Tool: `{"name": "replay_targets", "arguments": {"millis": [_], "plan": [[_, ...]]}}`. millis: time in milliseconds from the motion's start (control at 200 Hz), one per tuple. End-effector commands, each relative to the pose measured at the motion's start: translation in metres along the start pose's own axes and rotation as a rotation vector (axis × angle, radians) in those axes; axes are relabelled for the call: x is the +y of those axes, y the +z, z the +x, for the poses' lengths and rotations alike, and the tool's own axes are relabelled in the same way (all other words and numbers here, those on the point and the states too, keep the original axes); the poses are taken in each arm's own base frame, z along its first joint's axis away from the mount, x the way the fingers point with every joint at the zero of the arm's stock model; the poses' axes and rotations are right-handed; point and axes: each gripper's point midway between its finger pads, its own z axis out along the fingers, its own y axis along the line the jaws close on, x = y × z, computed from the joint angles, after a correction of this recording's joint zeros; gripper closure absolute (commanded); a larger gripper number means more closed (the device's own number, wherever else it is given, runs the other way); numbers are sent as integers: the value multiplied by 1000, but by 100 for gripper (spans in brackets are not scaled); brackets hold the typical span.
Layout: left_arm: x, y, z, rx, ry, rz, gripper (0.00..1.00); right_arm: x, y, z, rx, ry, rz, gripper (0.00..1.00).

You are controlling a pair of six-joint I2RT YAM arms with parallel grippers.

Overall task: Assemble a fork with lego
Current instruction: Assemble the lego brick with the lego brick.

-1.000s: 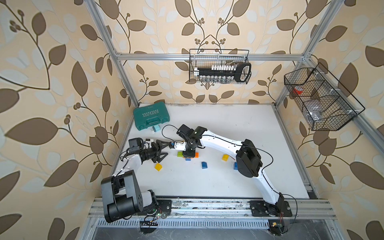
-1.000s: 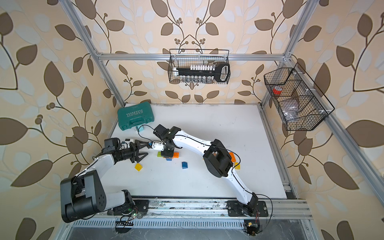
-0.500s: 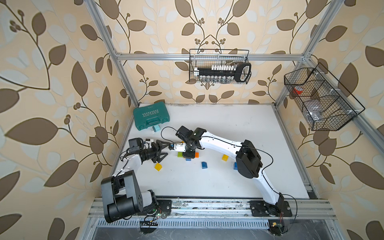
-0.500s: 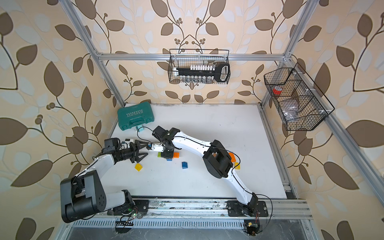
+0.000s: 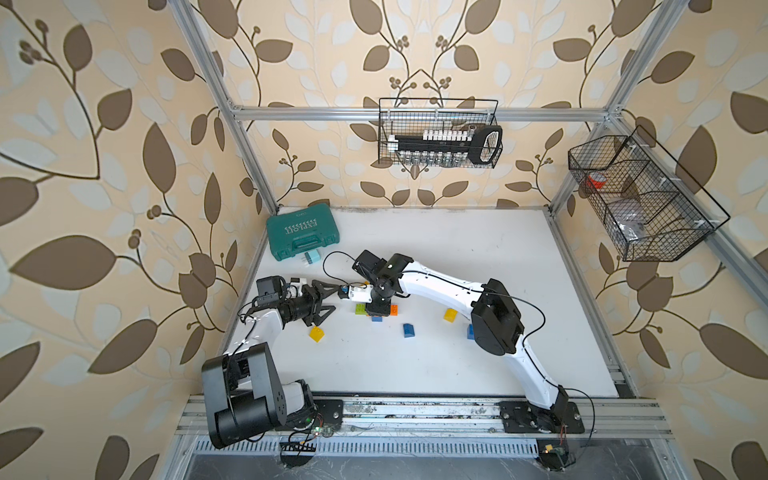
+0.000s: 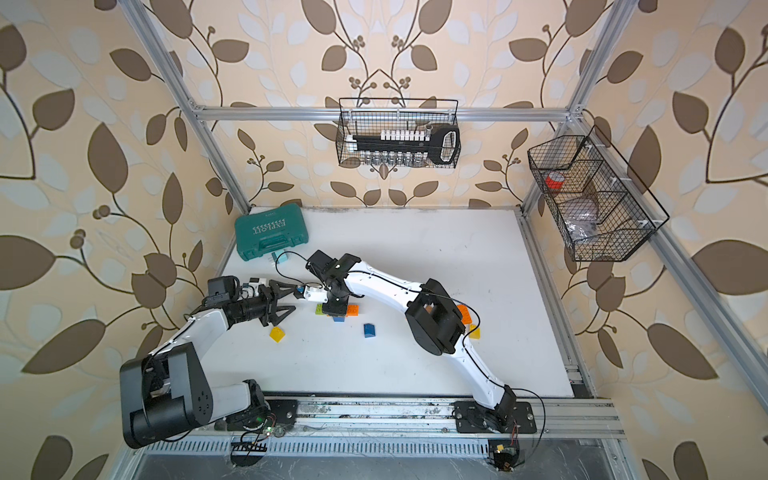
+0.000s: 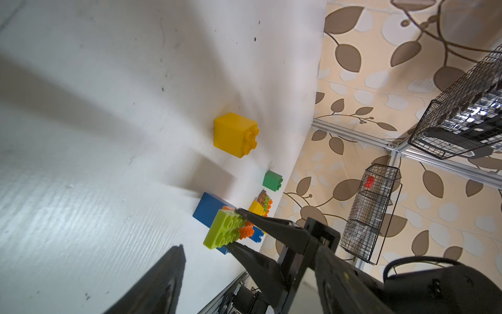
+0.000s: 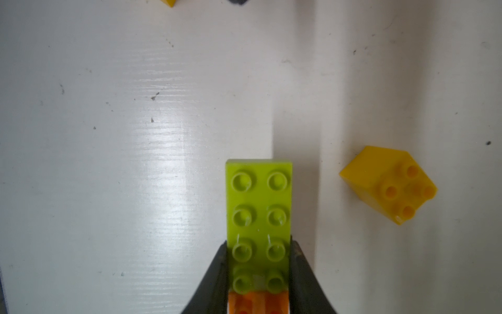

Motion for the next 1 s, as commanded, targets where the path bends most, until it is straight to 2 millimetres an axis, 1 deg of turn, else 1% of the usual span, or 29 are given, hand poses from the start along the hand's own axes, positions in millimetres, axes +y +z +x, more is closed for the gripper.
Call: {"name": "replay_targets", "arguments": {"millis": [0,165,265,340,420,575,690,820,910,995], "plan": [[-17,-8,-9,-36,68,18,22,12,-1,15,53,11,-56,74],[-18,-8,-9,-39,68,16,22,2,-25,-1,2,-5,-37,74],[-17,-8,-10,-42,65,14,22,3,-32,-8,-27,-12,-43,73],[-17,-8,-10,-43,66,14,22,4,-27,-10,-32,-7,-52,72],[-17,-8,-10,-43,67,13,22,7,-16,-7,-21,0,-71,72],[-15,-8,-11,-43,64,11,22,10,7,8,56,0,-82,71],[-14,-7,-11,-43,61,7,22,10,19,18,103,1,-83,69],[-13,-7,-12,-43,60,8,22,9,23,21,121,-1,-74,66],[-13,-6,-12,-42,58,8,22,10,20,19,113,-4,-78,58],[-12,-6,-12,-41,58,7,22,13,13,12,88,-11,-84,51]]}}
